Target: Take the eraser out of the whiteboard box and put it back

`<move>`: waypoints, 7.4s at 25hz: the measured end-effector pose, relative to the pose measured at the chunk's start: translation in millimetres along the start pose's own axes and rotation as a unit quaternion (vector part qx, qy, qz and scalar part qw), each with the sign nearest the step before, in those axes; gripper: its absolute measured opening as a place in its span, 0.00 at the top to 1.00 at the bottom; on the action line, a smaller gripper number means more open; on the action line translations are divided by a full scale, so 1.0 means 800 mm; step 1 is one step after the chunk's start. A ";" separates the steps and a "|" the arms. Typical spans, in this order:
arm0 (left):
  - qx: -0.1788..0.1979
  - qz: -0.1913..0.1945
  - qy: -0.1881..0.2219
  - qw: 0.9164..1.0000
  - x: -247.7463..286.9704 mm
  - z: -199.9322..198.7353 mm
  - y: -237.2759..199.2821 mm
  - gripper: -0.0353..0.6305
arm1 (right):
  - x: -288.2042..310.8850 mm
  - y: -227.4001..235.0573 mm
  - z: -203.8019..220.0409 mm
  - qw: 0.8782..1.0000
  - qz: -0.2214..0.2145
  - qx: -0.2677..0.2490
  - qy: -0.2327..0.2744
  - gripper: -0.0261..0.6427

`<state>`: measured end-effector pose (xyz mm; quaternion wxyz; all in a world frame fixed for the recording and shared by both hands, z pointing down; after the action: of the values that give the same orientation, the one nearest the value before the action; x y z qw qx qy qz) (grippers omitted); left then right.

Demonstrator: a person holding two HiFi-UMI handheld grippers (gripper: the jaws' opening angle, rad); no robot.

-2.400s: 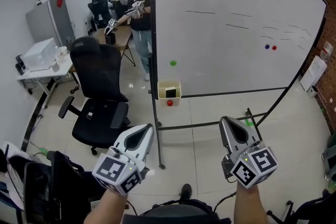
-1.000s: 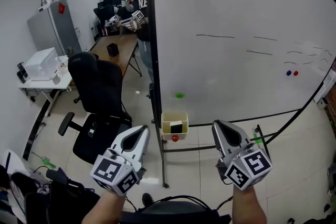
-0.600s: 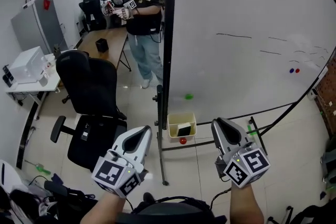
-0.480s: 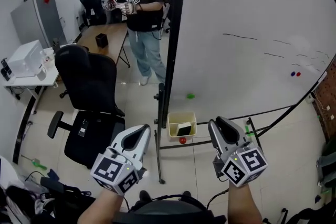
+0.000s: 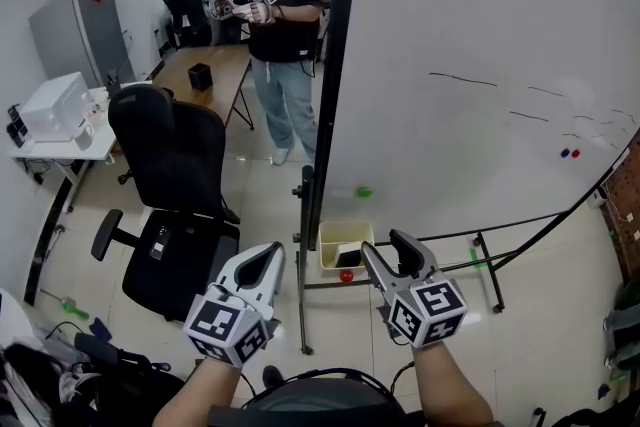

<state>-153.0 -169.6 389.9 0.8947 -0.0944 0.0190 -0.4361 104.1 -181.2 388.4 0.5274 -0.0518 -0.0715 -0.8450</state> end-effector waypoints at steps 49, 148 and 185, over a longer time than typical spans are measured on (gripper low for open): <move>0.005 -0.010 -0.028 1.000 0.023 0.040 -0.043 0.90 | 0.058 0.004 0.075 0.995 0.076 0.051 -0.048 0.54; 0.032 0.007 -0.048 0.998 0.078 0.021 -0.054 0.90 | 0.141 0.031 0.058 0.997 0.031 0.021 -0.068 0.55; 0.029 -0.001 -0.037 0.999 0.060 0.028 -0.027 0.90 | 0.152 0.025 0.085 0.962 0.021 0.078 -0.262 0.56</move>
<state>-137.8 -216.9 418.4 0.8968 -0.0847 -0.0273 -0.4333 69.4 -285.6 476.9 0.5104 -0.2318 -0.2719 -0.7822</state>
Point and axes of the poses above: the fingertips, and each gripper's own axes: x forward along the fingers, y to its right, z out of its underside, the point moved 9 cm from there along -x, backward along the fingers, and after that the axes turned 1 degree about -x, right-handed, at the moved point
